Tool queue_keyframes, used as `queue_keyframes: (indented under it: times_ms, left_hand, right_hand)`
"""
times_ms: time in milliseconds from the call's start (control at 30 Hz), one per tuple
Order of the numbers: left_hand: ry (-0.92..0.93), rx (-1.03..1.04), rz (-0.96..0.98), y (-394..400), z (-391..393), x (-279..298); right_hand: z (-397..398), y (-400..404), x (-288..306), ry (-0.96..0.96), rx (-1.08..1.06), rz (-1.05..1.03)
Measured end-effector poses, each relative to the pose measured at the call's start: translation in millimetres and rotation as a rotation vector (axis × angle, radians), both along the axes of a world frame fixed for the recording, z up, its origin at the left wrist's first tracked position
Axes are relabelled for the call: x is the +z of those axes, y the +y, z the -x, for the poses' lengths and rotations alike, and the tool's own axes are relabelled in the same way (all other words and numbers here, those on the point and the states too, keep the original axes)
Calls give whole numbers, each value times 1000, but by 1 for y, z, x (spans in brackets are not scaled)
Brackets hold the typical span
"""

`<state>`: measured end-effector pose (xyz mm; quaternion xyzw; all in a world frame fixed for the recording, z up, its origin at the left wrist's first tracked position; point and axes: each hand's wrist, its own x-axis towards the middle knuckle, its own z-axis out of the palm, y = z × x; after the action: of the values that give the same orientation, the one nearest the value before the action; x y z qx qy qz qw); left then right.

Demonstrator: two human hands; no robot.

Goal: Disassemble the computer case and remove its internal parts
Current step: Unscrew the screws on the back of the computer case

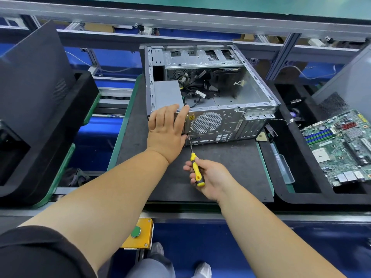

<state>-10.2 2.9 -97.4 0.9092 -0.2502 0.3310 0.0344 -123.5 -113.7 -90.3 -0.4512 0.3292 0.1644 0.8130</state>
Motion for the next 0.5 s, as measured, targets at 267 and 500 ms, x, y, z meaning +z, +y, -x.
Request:
queue_keyframes:
  times_ms: [267,500]
  left_hand:
    - [-1,-13,12,0,-1,0]
    - [33,-44,60,0,6,4]
  right_hand:
    - [-1,14,-12,1,-100,25]
    - [1,11,-7,4,-55,-76]
